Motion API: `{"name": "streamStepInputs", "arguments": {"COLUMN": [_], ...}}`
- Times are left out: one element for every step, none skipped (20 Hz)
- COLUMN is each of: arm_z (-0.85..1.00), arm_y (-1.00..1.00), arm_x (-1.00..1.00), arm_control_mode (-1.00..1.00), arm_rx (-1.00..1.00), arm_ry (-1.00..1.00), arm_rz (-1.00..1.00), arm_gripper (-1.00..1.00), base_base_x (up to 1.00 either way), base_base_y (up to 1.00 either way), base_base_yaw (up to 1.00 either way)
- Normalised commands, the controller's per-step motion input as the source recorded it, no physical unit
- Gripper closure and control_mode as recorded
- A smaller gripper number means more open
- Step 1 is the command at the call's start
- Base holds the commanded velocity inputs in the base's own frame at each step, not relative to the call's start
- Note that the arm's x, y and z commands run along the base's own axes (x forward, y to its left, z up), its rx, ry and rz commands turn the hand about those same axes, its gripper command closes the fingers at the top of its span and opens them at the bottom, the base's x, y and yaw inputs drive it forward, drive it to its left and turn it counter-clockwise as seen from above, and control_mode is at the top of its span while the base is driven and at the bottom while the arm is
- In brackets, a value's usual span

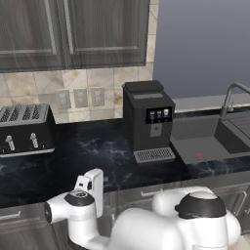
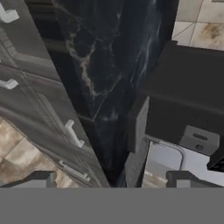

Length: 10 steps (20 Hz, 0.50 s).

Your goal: Take the tongs from the drawer on the left and place them on the dining counter next to the tray containing the kebab skewer.

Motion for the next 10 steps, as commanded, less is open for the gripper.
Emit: {"name": "streamStepInputs", "arguments": {"arm_z": [-0.46,-0.42,-0.41,-0.40,-0.40,-0.41,-0.39,-0.35,-0.35,-0.32], "arm_y": [0.25,0.21,0.22,0.22,0.25,0.29,0.29,0.26,0.26,0.21], "arm_x": [0.00,0.00,0.00,0.00,0.00,0.00,0.00,0.00,0.00,0.00], "arm_control_mode": [-1.00,-1.00,-1.00,-1.00,-1.00,-1.00,-1.00,-1.00,-1.00,-1.00], "arm_rx": [-0.11,-0.10,-0.11,-0.11,-0.13,-0.14,-0.13,-0.12,-0.11,-0.08], "arm_ry": [0.00,0.00,0.00,-0.05,-0.11,-0.15,-0.17,-0.17,-0.15,-0.12], "arm_rz": [0.01,0.00,0.00,0.00,0.00,0.00,0.00,0.00,0.00,0.00], "arm_gripper": [-1.00,-1.00,-1.00,-1.00,-1.00,-1.00,-1.00,-1.00,-1.00,-1.00], "base_base_x": [0.00,0.00,0.00,0.00,0.00,0.00,0.00,0.00,0.00,0.00], "base_base_y": [0.00,0.00,0.00,0.00,0.00,0.00,0.00,0.00,0.00,0.00], "base_base_yaw": [0.00,0.00,0.00,0.00,0.00,0.00,0.00,0.00,0.00,0.00]}}
